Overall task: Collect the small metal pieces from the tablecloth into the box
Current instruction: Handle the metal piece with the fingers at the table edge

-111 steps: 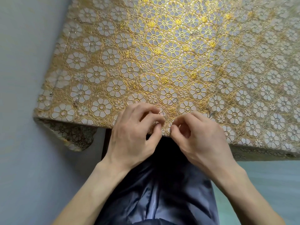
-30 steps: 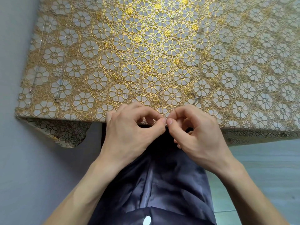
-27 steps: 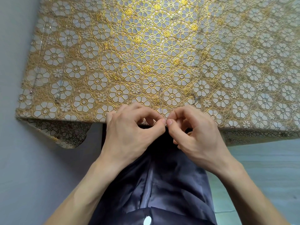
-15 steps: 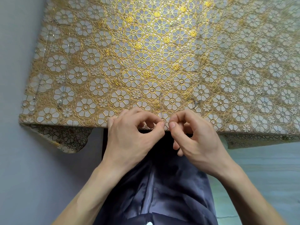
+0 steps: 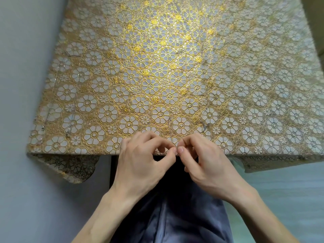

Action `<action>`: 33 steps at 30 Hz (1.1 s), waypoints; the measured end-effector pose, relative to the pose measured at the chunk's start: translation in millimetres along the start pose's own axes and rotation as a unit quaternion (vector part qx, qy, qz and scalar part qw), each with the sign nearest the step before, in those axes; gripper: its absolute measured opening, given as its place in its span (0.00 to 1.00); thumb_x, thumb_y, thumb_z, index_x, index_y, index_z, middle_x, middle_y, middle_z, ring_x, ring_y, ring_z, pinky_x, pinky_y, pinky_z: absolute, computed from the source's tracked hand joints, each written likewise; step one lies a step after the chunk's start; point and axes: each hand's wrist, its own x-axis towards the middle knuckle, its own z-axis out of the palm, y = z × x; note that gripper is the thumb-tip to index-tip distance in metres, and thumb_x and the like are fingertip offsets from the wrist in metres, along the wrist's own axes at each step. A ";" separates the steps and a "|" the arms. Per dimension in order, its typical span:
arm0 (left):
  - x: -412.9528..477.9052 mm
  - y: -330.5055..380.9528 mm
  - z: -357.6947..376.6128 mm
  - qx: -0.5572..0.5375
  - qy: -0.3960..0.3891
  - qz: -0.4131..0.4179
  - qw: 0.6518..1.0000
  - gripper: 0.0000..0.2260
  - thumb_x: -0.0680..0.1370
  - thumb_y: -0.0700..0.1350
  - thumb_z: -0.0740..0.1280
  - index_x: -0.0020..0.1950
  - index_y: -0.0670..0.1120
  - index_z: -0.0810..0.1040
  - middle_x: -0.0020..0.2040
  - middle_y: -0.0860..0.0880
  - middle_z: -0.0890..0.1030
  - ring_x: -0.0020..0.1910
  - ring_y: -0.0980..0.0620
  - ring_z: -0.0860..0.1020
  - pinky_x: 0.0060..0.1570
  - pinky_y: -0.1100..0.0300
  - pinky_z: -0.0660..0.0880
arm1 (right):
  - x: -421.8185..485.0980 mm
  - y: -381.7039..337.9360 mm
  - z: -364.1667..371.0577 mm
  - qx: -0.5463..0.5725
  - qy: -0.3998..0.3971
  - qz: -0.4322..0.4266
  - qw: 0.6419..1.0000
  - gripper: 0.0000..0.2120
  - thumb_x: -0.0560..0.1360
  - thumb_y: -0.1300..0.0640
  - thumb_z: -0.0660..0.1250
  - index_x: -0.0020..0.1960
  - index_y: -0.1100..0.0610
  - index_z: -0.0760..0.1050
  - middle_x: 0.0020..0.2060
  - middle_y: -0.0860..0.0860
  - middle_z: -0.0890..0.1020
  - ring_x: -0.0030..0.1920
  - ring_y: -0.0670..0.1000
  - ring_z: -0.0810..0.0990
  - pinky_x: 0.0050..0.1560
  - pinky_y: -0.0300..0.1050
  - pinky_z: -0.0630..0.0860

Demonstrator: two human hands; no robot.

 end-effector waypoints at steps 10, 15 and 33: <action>-1.7 4.5 10.5 -0.066 0.053 -0.029 0.996 0.07 0.72 0.57 0.69 0.41 0.56 0.82 0.40 0.58 0.78 0.39 0.56 0.79 0.43 0.42 0.77 | 0.5 -5.1 9.7 0.055 0.070 0.033 0.995 0.07 0.78 0.48 0.62 0.46 0.51 0.74 0.37 0.43 0.75 0.37 0.45 0.78 0.40 0.39 0.72; -4.3 9.9 11.3 -0.075 0.076 -0.036 0.994 0.07 0.72 0.56 0.68 0.42 0.55 0.83 0.41 0.58 0.78 0.38 0.59 0.77 0.43 0.44 0.77 | -1.7 -4.7 13.9 0.130 0.084 0.063 0.986 0.05 0.78 0.46 0.64 0.45 0.46 0.73 0.34 0.46 0.77 0.36 0.51 0.80 0.39 0.56 0.79; -1.5 10.4 0.0 -0.150 -0.010 -0.078 0.985 0.09 0.69 0.61 0.68 0.43 0.61 0.85 0.42 0.59 0.82 0.41 0.53 0.80 0.45 0.59 0.76 | -7.1 -2.5 0.6 0.035 0.088 -0.012 0.995 0.04 0.78 0.53 0.66 0.46 0.52 0.76 0.34 0.43 0.75 0.38 0.43 0.75 0.40 0.32 0.69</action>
